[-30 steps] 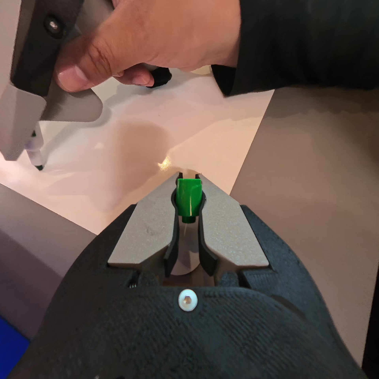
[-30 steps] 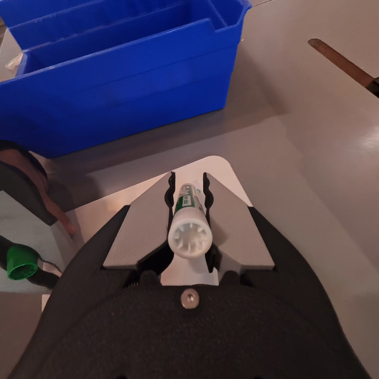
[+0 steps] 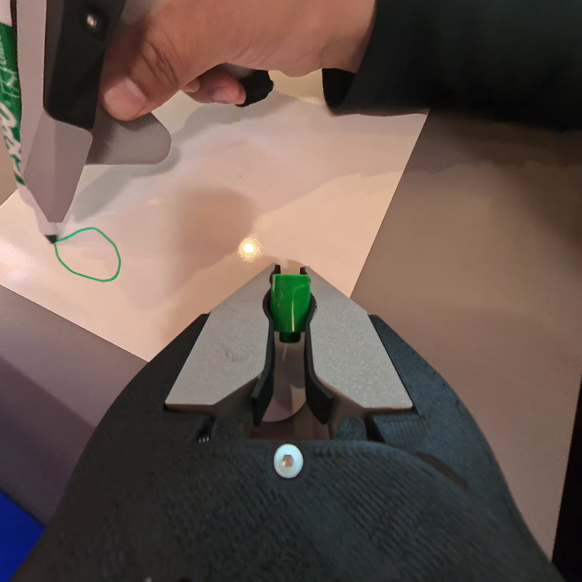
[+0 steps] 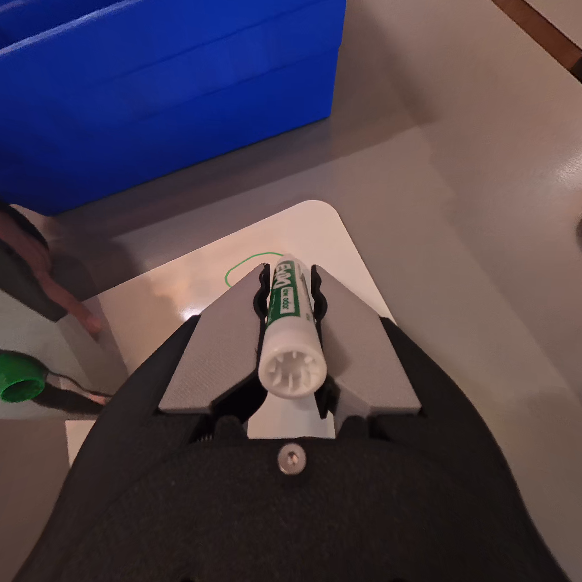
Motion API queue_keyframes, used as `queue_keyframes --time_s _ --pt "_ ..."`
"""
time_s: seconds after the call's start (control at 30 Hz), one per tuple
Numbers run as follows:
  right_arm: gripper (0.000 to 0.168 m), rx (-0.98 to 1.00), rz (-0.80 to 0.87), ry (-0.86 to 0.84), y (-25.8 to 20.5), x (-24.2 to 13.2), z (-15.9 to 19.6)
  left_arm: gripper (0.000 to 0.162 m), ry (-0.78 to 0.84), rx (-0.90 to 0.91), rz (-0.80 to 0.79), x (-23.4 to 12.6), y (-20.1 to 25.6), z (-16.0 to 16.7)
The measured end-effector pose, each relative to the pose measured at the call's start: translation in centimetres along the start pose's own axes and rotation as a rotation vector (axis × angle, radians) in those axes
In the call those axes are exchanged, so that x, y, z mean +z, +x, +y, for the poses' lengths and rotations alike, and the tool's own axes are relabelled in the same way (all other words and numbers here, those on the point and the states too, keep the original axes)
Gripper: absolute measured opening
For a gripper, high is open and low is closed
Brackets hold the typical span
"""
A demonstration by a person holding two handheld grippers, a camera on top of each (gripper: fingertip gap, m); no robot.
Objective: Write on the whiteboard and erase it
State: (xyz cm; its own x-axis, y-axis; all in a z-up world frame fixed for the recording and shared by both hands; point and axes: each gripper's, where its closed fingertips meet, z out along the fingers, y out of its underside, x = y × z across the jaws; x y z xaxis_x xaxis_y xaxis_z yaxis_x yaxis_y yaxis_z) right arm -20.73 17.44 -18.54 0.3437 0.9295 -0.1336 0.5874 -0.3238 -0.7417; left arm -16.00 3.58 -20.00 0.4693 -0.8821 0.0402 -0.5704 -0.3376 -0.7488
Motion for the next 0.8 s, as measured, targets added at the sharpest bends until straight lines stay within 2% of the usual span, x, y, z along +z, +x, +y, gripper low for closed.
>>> queue_keyframes --time_s 0.13,0.33,0.6,0.8 --pt "0.024 -0.019 0.008 -0.014 -0.2 0.7 0.2 0.011 0.0 -0.002 0.002 0.0 0.0 0.0" --pt "0.024 0.025 -0.034 0.076 -0.3 -1.0 -1.2 0.011 0.0 -0.001 0.001 0.0 0.0 0.0" --pt "0.024 -0.032 -0.074 -0.02 -1.5 -2.2 0.0 0.011 0.0 0.001 0.001 0.0 0.0 0.0" --pt "0.025 -0.009 -0.129 0.02 -2.6 -3.5 -1.0 0.011 0.001 -0.001 0.004 0.0 0.0 0.0"
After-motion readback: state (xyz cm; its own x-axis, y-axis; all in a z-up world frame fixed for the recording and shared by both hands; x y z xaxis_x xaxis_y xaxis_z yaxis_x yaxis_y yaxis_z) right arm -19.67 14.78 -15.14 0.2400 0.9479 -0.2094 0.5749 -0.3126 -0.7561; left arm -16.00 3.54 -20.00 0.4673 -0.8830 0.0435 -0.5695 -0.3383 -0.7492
